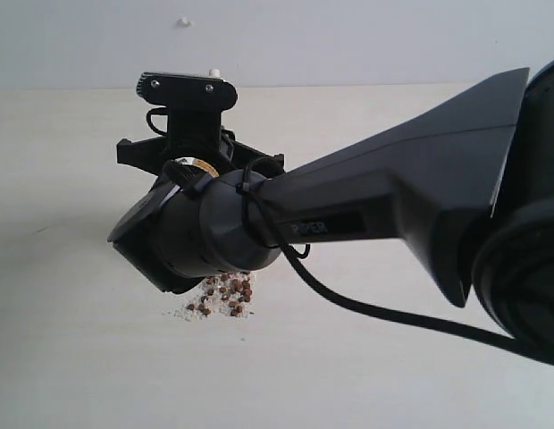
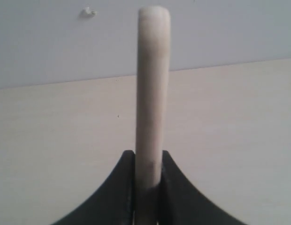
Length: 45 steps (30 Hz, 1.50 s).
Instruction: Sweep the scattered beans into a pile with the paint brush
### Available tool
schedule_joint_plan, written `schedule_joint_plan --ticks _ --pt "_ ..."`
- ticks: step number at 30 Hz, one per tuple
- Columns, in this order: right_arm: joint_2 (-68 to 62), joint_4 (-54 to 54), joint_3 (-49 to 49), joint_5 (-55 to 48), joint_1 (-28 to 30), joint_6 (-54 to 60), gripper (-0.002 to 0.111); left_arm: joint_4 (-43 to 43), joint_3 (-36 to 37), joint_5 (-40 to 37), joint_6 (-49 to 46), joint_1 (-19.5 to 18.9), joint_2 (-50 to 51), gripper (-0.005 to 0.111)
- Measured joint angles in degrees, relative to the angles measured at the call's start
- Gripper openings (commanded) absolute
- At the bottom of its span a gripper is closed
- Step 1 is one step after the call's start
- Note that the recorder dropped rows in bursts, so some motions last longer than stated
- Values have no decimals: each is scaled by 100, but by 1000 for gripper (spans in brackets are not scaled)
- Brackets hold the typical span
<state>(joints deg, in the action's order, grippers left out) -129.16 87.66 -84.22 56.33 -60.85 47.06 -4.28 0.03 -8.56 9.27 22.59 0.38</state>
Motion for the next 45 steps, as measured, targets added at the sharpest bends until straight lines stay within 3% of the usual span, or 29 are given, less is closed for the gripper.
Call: schedule_joint_plan --ticks 10,13,17,22,25,28,35,38,45 --pt "275 24 0 -169 0 184 0 0 0 0 0 0 0 0" --pt "397 -304 0 -330 -35 700 0 0 0 0 0 0 0 0" --pt "699 -673 0 -1255 -94 1681 0 0 0 0 0 0 0 0" --pt "1173 -1637 509 -1942 -106 1664 0 0 0 0 0 0 0 0" --pt "1490 -2112 1032 -2026 -106 1102 0 0 0 0 0 0 0 0" --pt "1703 -2738 1609 -2026 -106 -193 0 0 0 0 0 0 0 0" --pt "1665 -5411 2485 -1997 -106 -4461 0 0 0 0 0 0 0 0" --pt "1508 -5736 2641 -1900 -106 -5047 0 0 0 0 0 0 0 0" --pt "1419 -5670 2891 -1807 -106 -5237 0 0 0 0 0 0 0 0"
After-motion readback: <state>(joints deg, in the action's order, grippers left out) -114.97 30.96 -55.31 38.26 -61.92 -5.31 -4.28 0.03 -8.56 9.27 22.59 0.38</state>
